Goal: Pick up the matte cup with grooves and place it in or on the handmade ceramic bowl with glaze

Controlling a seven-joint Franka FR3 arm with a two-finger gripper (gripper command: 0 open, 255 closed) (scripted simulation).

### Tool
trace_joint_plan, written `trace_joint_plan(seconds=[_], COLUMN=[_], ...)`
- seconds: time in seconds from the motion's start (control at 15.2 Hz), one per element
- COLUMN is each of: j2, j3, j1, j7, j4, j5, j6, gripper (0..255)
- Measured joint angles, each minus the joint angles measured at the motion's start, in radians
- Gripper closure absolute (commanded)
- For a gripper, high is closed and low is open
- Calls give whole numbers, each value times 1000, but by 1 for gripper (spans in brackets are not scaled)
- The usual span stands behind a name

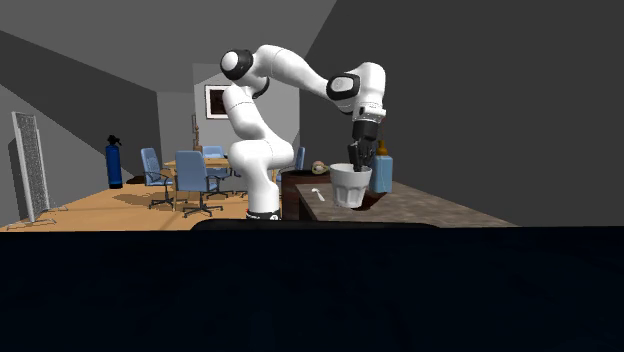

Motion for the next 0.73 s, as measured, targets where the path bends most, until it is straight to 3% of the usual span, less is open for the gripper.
trace_joint_plan(seconds=[0.73], j2=[-32], j3=[-32], j1=[-5], j7=[-30], j4=[129], j5=[-12], j6=[-158], gripper=[255])
